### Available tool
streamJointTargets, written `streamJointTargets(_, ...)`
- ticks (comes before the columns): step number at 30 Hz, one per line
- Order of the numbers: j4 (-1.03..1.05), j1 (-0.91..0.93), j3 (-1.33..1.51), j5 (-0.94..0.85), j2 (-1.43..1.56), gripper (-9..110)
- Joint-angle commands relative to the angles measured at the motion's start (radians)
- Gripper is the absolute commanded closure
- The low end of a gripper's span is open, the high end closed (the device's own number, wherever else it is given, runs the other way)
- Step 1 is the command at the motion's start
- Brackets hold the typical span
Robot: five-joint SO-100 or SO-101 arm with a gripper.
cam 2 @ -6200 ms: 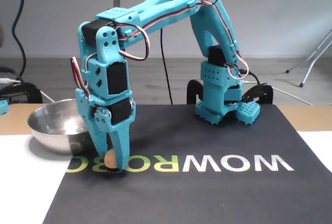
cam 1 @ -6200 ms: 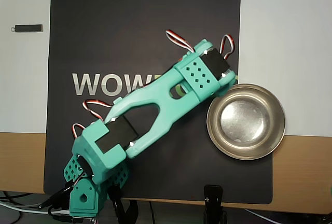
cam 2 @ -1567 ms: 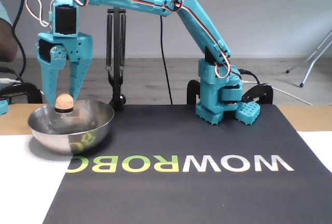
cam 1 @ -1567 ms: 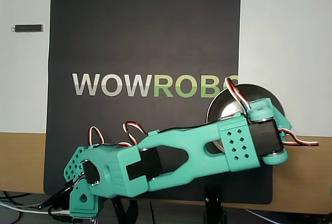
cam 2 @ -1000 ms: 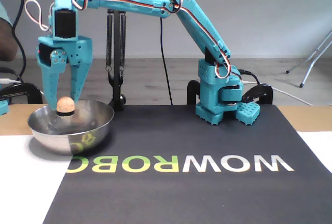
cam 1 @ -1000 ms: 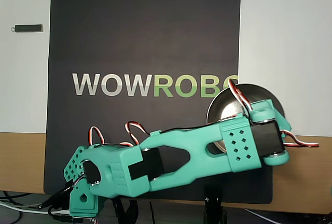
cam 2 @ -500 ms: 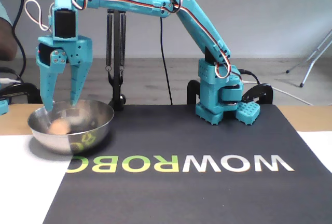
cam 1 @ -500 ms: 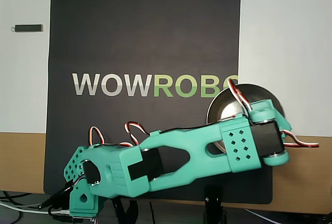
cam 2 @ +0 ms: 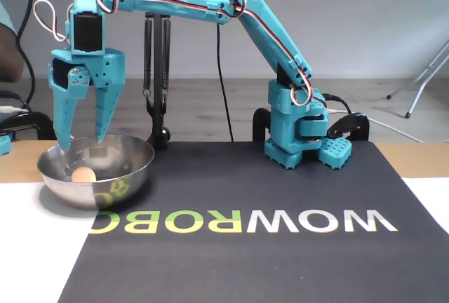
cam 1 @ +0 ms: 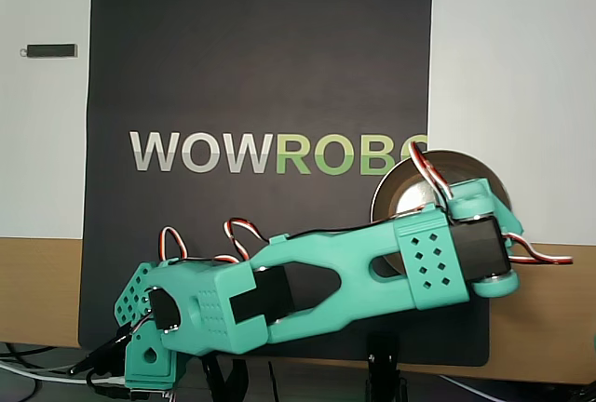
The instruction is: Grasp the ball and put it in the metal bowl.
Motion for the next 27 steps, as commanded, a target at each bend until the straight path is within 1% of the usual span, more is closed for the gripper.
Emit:
streamJointTargets(1,-0.006,0.003,-0.038,-0.005,0.006,38)
streamJointTargets(12,-0.005,0.003,-0.038,-0.005,0.006,40)
streamJointTargets(13,-0.005,0.003,-0.038,-0.005,0.006,45)
streamJointTargets(17,-0.005,0.003,-0.038,-0.005,0.008,75)
streamJointTargets(19,-0.005,0.003,-0.038,-0.005,0.008,86)
streamJointTargets(23,-0.005,0.003,-0.038,-0.006,0.015,101)
streamJointTargets(27,-0.005,0.003,-0.038,-0.006,0.017,102)
